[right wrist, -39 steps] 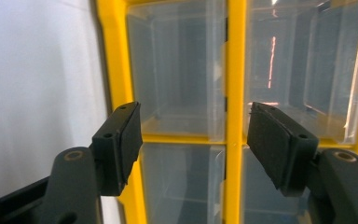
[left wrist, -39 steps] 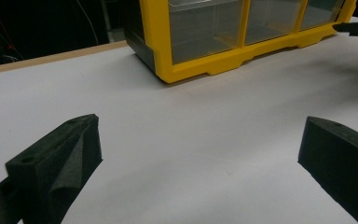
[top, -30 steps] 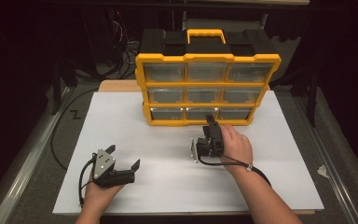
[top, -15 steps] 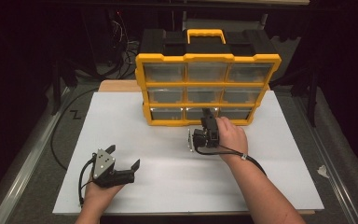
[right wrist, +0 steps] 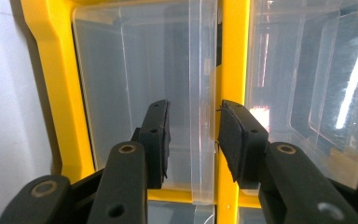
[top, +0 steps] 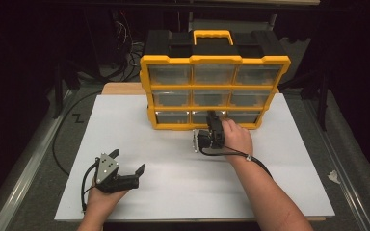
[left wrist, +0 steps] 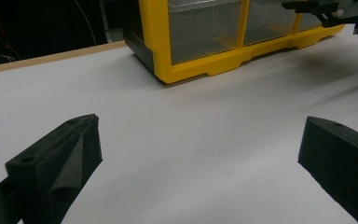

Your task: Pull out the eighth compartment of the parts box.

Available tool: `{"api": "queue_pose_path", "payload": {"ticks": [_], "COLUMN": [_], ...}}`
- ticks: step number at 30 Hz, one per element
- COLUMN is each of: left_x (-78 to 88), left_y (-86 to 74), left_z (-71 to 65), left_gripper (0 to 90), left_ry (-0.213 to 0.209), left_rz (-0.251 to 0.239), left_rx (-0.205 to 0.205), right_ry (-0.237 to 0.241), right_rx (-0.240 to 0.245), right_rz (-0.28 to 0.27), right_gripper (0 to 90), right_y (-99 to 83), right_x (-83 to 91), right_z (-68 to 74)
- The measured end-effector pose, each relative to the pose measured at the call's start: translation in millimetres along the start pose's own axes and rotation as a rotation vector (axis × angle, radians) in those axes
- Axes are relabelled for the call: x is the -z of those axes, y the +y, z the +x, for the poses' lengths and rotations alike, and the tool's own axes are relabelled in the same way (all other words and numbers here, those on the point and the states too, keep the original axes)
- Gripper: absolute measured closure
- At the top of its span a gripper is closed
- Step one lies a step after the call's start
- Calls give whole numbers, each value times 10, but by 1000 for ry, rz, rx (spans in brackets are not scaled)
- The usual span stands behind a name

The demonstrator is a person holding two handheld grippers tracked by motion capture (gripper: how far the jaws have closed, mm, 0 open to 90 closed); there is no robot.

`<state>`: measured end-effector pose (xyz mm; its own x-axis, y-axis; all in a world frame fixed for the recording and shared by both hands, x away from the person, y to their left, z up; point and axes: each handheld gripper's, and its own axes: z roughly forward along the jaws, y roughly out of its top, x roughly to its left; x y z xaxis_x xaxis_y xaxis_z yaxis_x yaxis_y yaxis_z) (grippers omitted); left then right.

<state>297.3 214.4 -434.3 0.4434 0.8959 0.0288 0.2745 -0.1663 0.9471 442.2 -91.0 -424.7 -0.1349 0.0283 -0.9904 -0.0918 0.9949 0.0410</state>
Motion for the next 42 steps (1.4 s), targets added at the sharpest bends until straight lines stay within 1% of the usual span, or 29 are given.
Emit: {"api": "queue_pose_path", "payload": {"ticks": [1, 2, 3, 8, 9, 10, 11, 12, 13, 18, 22, 24, 30, 31, 33, 42], "left_x": [2, 2, 3, 3, 1, 1, 2, 2, 3, 2, 2, 1, 3, 6, 9, 8], "left_y": [0, 0, 0, 1, 0, 0, 1, 1, 1, 1, 1, -1, 0, 1, 2, 4], "left_z": [1, 1, 1, 0, 0, 0, 1, 1, 0, 2, 4, 8, 7, 4, 3, -2], "left_gripper": [3, 3, 3, 3, 3, 4, 4, 4, 4, 5, 5, 5, 5, 5, 5, 6], "left_ry": [0, 0, 1, 0, 0, 0, 0, 0, 0, 0, 0, 2, 1, 0, 0, 0], "left_rz": [-1, -1, 0, 0, 0, 0, 0, 0, -1, -1, -1, 0, -1, -4, -5, -6], "left_rx": [0, 0, 0, 0, 1, 1, 1, 1, 1, 2, 3, 4, 5, 6, 7, 6], "right_ry": [-2, -2, -3, -20, -36, -36, -43, -43, -54, -61, -53, -60, -60, -57, -60, -57], "right_rx": [17, 17, 28, 17, 20, 20, 24, 24, 23, 26, 16, 20, 29, 44, 45, 45], "right_rz": [2, 2, 5, 6, 9, 9, 16, 16, 15, 13, 8, 0, -5, -3, -14, -20], "right_gripper": [671, 671, 685, 704, 727, 727, 756, 756, 772, 782, 786, 789, 791, 790, 790, 790], "right_y": [11, 11, 20, 34, 40, 40, 45, 45, 46, 42, 37, 31, 26, 21, 18, -3], "right_x": [-9, -9, -15, -20, -23, -23, -22, -22, -24, -24, -19, -4, 49, 84, 116, 253], "right_z": [-7, -7, -6, 9, 25, 25, 16, 16, 18, 27, 19, 10, 10, 12, 29, 50]}}
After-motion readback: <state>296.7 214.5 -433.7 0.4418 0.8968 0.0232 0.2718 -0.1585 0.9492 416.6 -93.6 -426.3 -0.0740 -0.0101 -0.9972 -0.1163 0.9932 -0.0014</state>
